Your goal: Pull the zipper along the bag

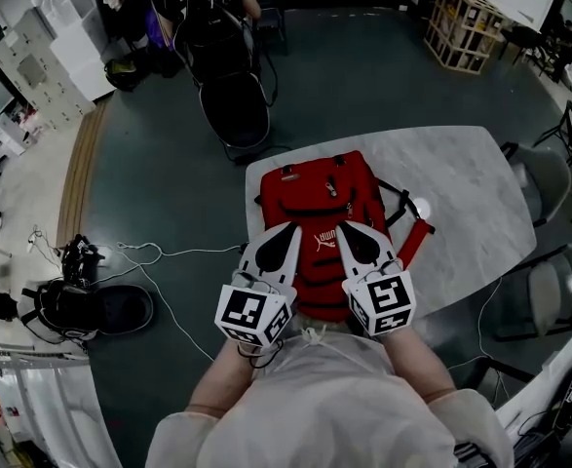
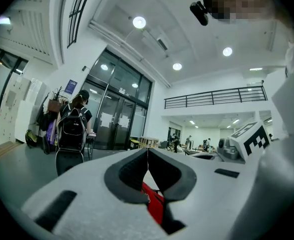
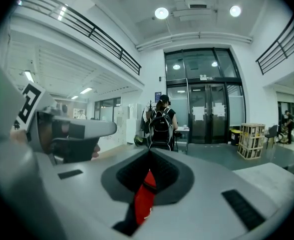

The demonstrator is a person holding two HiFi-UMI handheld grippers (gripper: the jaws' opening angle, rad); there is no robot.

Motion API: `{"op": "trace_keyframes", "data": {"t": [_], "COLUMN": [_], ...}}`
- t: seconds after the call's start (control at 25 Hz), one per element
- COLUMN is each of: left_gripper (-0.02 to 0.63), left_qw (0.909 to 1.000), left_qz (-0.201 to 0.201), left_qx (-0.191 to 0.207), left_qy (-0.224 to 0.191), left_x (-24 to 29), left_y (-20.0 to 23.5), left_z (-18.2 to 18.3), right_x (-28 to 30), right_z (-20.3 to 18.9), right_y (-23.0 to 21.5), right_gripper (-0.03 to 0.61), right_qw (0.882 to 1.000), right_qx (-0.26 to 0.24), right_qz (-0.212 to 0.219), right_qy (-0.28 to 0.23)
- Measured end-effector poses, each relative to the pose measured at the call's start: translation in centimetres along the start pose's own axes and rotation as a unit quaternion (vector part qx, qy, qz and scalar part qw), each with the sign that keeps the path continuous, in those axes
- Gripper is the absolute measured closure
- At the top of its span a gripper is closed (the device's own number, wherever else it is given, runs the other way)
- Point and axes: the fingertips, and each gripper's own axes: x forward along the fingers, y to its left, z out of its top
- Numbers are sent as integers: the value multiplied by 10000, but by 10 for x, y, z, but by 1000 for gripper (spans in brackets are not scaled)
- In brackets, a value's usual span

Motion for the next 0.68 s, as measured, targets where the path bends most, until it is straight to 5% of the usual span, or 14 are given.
{"op": "trace_keyframes", "data": {"t": [0.68], "left_gripper": [594], "left_qw": [9992], "left_qz": [89], "left_qx": [398], "left_qy": [58], "left_x": [4], "left_y": [4], "left_z": [-4], "right_x": [0], "right_z": [3], "right_y": [4], "right_gripper": [551], "right_qw": [9999], "right_qx": [10], "right_qz": [-9], "right_qy": [-125]}}
